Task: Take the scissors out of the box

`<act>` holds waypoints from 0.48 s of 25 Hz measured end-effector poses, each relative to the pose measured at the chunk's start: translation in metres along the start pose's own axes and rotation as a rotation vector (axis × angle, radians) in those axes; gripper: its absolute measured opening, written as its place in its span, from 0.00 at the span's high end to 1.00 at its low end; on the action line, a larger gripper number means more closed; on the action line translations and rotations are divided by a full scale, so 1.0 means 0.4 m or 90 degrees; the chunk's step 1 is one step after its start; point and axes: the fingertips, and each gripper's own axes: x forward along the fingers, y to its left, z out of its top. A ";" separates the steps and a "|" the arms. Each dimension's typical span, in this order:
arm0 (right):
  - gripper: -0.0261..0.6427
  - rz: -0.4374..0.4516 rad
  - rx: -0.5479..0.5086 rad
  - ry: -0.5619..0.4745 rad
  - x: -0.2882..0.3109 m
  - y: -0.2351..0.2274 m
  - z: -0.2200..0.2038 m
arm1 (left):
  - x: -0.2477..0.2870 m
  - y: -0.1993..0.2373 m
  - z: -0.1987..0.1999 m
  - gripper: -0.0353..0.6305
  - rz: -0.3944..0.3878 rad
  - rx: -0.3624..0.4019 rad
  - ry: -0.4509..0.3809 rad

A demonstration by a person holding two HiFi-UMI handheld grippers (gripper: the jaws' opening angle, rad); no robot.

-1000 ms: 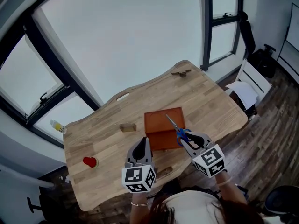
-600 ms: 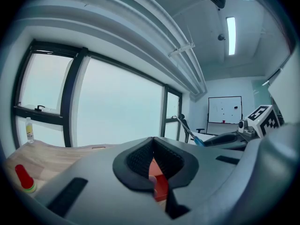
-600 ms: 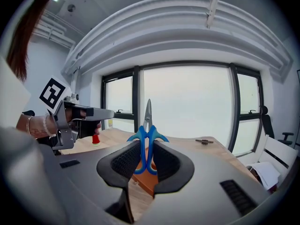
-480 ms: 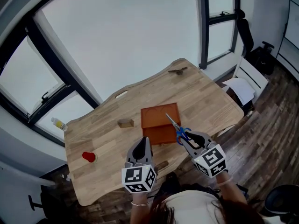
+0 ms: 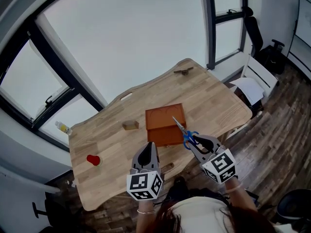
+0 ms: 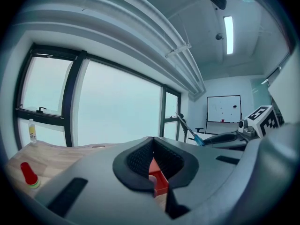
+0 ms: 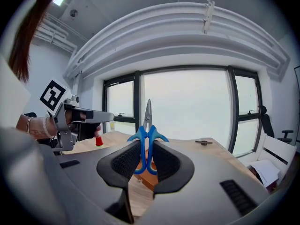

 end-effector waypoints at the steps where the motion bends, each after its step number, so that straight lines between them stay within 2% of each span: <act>1: 0.80 0.001 0.000 -0.003 -0.004 0.001 0.001 | -0.003 -0.005 0.000 0.92 0.000 0.001 0.000; 12: 0.80 0.019 -0.001 -0.023 -0.050 0.013 -0.006 | -0.037 -0.040 -0.009 0.92 0.012 0.005 0.003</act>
